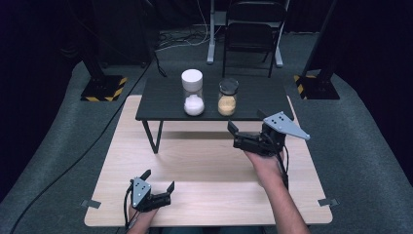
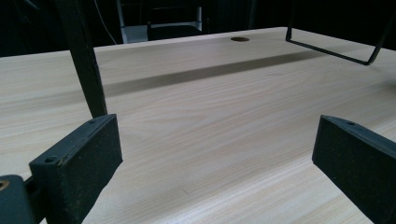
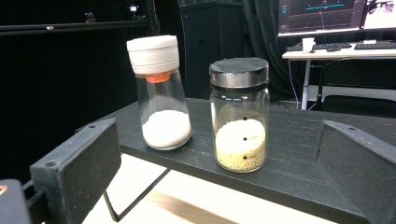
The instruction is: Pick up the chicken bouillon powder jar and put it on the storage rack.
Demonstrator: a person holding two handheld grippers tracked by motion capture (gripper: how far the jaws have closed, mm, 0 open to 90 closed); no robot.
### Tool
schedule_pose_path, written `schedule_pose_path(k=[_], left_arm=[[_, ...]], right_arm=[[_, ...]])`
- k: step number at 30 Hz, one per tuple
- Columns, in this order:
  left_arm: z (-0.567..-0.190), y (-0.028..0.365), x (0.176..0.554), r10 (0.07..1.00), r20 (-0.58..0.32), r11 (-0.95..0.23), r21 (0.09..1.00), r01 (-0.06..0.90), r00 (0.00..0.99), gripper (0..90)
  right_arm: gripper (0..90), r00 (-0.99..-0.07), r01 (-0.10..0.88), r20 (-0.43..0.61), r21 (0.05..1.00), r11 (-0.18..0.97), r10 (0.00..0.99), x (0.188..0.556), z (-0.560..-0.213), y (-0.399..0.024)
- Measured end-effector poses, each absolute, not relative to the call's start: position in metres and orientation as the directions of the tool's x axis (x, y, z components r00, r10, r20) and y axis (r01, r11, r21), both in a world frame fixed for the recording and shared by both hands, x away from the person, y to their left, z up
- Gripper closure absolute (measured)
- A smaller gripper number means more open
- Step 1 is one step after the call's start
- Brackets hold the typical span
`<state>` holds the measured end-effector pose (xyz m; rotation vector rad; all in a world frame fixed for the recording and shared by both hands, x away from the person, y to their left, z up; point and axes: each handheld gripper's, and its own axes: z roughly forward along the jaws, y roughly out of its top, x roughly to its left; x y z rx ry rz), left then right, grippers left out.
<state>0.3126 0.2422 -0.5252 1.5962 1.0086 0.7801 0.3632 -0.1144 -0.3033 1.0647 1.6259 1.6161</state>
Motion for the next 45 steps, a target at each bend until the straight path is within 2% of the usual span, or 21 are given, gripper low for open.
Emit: schedule_pose_path(k=[21, 45], left_arm=[[-0.525, 0.242, 0.313, 0.902, 0.000, -0.106, 0.969, 0.223, 0.431, 1.2], [-0.525, 0.241, 0.313, 0.905, 0.005, -0.110, 0.969, 0.222, 0.426, 1.1]], right_arm=[[0.0, -0.501, 0.115, 0.130, 0.990, -0.083, 0.856, 0.341, -0.332, -0.148], [0.0, -0.467, 0.133, 0.135, 0.988, -0.081, 0.874, 0.320, -0.369, -0.185]])
